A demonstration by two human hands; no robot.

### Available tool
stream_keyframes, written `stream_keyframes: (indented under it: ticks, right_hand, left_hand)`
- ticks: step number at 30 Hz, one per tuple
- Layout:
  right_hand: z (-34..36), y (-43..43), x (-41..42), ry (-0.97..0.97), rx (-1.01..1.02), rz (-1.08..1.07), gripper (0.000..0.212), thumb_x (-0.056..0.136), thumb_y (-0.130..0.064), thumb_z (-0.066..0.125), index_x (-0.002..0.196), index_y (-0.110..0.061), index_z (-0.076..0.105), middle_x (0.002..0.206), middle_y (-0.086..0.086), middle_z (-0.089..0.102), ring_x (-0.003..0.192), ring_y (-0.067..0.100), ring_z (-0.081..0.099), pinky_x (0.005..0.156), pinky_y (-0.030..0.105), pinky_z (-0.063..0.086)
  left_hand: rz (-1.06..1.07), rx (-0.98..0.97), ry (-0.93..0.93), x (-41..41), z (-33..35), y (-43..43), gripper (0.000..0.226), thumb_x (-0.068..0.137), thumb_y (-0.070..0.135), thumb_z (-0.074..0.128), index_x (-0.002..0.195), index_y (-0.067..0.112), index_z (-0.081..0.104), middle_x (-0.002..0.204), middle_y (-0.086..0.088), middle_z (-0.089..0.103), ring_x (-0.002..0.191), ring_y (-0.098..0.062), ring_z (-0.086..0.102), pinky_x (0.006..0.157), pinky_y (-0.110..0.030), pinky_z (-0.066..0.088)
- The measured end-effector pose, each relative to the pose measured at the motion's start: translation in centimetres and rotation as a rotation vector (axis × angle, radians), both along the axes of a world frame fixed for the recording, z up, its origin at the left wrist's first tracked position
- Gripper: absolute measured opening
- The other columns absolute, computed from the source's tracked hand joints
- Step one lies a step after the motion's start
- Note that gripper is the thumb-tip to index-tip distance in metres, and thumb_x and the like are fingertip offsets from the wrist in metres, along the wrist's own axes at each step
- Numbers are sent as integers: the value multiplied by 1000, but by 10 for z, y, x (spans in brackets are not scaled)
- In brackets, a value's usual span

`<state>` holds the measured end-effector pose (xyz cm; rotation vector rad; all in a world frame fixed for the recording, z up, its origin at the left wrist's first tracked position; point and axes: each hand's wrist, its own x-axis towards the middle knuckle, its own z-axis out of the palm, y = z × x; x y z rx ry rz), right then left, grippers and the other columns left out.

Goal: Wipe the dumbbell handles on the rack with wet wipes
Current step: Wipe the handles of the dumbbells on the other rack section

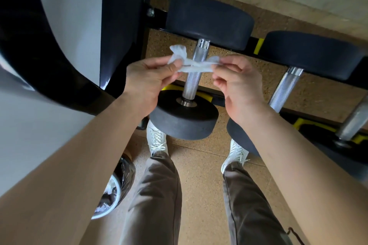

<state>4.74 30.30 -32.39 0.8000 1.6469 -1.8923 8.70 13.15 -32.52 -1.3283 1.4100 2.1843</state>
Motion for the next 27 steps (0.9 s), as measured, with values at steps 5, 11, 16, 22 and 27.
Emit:
stream_keyframes:
  ticks: [5,11,16,22,27]
  right_hand:
    - [-11,-16,-19,-182,-269,-350,14,85,11,68,82,-2,71,88,8,74,84,15,73,75,22,59]
    - [-29,-9,-27,-239,-188,-432,21,87,8,65,74,-5,74,72,4,75,69,10,74,63,16,57]
    - [-45,10,-26,-130,-71,-251,11,92,-15,69,92,-26,71,86,-9,71,77,3,70,79,18,55]
    - [-29,-24,-19,-2,-31,-140,16,89,7,66,87,-9,67,84,5,70,72,11,68,69,19,56]
    - [-43,6,-19,-63,205,-174,6,89,-1,70,91,-7,71,81,4,72,65,8,69,67,20,56]
  left_hand:
    - [332,215,-15,-31,-16,-5,21,85,-7,73,105,-2,72,103,-16,77,90,-19,76,67,-18,58]
    - [277,194,-49,-45,-33,11,15,85,-9,71,99,-4,71,93,-15,77,87,-20,77,72,-21,60]
    - [71,-65,-56,-55,-38,17,16,84,-8,74,98,-1,72,89,-10,76,75,-14,76,73,-22,60]
    - [185,-245,-195,-55,-63,-2,17,83,-4,76,92,10,73,64,-3,72,51,-7,65,58,-19,53]
    - [-80,-223,-123,-46,-55,12,18,86,3,78,103,6,74,70,-1,71,53,-4,61,56,-15,51]
